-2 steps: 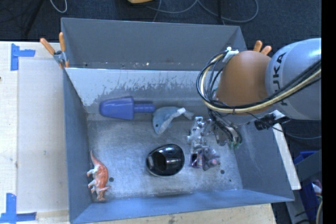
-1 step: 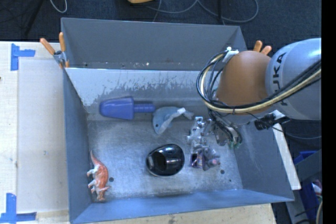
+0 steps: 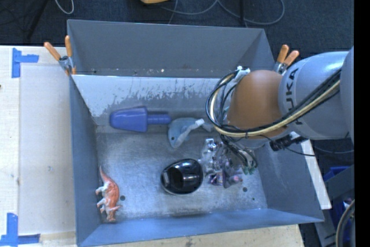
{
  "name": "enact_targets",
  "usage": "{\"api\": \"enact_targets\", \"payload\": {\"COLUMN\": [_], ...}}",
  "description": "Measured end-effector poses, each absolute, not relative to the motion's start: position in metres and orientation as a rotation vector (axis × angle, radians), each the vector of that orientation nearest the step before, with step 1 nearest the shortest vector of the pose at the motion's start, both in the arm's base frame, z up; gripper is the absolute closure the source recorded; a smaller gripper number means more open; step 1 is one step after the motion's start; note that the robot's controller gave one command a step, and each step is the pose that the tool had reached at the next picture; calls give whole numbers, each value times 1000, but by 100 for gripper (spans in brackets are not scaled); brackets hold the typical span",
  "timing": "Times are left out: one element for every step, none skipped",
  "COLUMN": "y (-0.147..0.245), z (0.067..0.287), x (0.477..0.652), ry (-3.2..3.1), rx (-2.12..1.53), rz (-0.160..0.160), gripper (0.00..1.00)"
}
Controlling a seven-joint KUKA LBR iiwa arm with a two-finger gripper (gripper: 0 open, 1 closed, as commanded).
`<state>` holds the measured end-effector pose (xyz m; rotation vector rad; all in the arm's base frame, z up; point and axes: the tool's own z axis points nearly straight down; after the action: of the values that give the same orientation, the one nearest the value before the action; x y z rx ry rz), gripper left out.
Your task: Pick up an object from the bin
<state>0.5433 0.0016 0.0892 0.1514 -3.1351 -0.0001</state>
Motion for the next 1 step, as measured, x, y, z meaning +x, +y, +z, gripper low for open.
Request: {"api": "enact_targets", "payload": {"y": [2], "z": [89], "x": [543], "ry": [-3135], "rx": [151], "rz": [0], "gripper": [100]}}
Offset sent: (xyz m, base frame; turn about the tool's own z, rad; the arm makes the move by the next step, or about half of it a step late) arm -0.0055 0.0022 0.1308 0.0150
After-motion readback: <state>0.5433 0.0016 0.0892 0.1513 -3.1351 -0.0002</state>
